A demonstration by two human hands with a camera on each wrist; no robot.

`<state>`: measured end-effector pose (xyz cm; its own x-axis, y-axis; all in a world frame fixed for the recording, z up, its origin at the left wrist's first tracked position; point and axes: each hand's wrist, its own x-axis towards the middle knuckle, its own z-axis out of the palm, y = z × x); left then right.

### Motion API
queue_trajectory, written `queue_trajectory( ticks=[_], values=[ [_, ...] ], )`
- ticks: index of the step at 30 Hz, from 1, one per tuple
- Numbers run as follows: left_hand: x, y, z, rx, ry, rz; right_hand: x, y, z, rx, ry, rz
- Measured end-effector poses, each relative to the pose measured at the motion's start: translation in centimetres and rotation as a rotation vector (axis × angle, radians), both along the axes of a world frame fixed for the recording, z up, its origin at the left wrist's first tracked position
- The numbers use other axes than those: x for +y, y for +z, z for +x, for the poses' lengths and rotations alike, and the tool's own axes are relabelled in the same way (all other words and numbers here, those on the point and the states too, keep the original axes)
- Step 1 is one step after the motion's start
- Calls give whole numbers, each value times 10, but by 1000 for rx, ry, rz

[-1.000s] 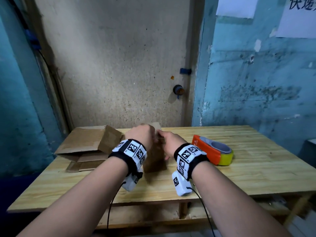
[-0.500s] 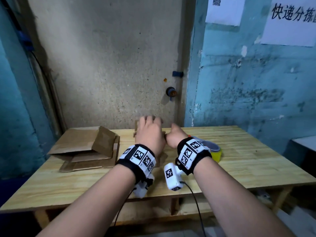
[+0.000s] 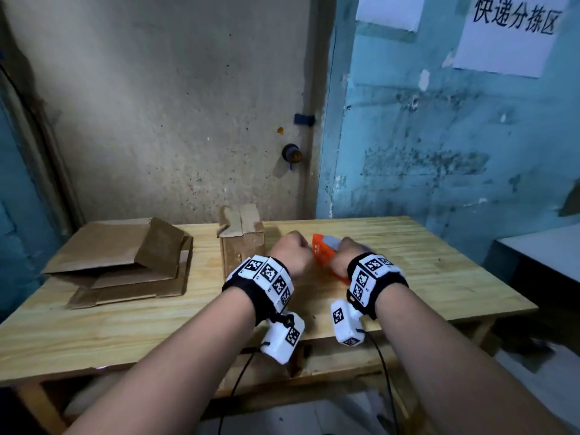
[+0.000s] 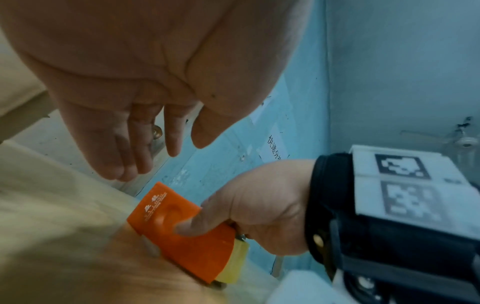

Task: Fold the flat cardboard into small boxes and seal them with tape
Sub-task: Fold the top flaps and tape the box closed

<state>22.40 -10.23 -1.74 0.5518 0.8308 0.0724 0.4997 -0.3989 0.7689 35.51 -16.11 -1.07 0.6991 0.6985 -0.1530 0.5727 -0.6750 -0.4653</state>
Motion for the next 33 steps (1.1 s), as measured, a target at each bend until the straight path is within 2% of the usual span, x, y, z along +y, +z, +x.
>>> queue_trajectory(
  ticks=[3,7,11,16,19,22,24,26,28,33],
  values=[
    [0,-3,-4,16,13,-40,4,-10,10,36,-28,12],
    [0,4,-8,2,18,-52,-1,8,15,115,-11,140],
    [-5,23,-10,-139,34,-72,6,18,14,245,20,361],
    [-3,58,-34,-319,105,-36,3,30,-12,631,116,663],
    [7,69,-50,-359,179,-30,-1,32,-30,686,207,725],
    [14,70,-66,-483,237,-71,-4,32,-47,705,296,757],
    [16,67,-74,-586,289,-117,-8,34,-57,719,358,773],
    [20,63,-81,-757,329,-223,-12,33,-63,737,399,782],
    [23,58,-87,-912,311,-342,-14,30,-66,760,413,788],
    [5,48,-104,-1001,234,-524,-26,21,-79,780,417,850]
  ],
)
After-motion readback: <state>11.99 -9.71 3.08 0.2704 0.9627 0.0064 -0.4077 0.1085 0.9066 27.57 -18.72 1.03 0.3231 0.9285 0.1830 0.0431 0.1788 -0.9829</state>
